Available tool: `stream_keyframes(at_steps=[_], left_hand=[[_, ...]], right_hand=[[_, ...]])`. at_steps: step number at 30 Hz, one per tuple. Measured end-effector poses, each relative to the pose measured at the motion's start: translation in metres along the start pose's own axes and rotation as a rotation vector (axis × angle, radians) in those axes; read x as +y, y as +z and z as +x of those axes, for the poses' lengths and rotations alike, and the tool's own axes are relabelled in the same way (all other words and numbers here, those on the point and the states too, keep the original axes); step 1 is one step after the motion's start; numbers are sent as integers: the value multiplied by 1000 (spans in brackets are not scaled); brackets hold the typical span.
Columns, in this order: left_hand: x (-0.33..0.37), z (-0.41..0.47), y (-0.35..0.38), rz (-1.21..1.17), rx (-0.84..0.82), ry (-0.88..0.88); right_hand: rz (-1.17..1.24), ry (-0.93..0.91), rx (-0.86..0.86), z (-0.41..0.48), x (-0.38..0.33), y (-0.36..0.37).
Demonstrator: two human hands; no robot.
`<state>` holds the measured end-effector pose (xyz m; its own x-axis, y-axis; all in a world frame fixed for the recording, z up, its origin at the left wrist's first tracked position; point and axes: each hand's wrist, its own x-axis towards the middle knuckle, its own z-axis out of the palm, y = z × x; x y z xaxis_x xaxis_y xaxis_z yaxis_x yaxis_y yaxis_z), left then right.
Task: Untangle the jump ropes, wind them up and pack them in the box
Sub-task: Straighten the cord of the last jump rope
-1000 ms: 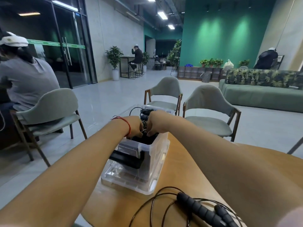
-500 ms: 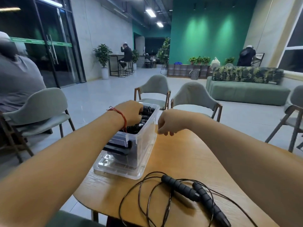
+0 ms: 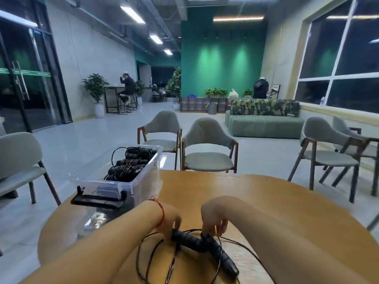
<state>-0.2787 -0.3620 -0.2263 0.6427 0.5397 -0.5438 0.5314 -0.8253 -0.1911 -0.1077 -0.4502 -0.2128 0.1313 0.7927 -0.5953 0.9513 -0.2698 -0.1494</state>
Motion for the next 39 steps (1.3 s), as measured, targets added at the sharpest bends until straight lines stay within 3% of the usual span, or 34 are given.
stream_keyframes(at_steps=[4,9,11,16,20,22,27,34,36,39], left_hand=[[14,15,-1,26,14,10],[11,5,-19,-44,56,89],[2,1,-29,-159,134,78],[-13,-24,-87,-724,489,215],[-4,-42,-135,-899,813,263],[2,-51,-153,-983,877,280],[7,-64,-179,-1353,771,486],[25,-70,-174,-1341,803,566],[29,-68,-169,-1427,729,573],[38,-58,-141,-1466,489,595]], right_hand=[[-47,27,133,0,13,16],[-129,27,73,4,24,25],[-12,-34,123,-1,32,12],[535,-200,409,-31,48,-50],[770,-361,703,-67,47,-102],[864,-449,791,-84,44,-125],[1201,-687,816,-119,39,-159],[1322,-671,722,-117,35,-148],[1414,-684,790,-115,33,-146],[1627,-642,920,-112,35,-154]])
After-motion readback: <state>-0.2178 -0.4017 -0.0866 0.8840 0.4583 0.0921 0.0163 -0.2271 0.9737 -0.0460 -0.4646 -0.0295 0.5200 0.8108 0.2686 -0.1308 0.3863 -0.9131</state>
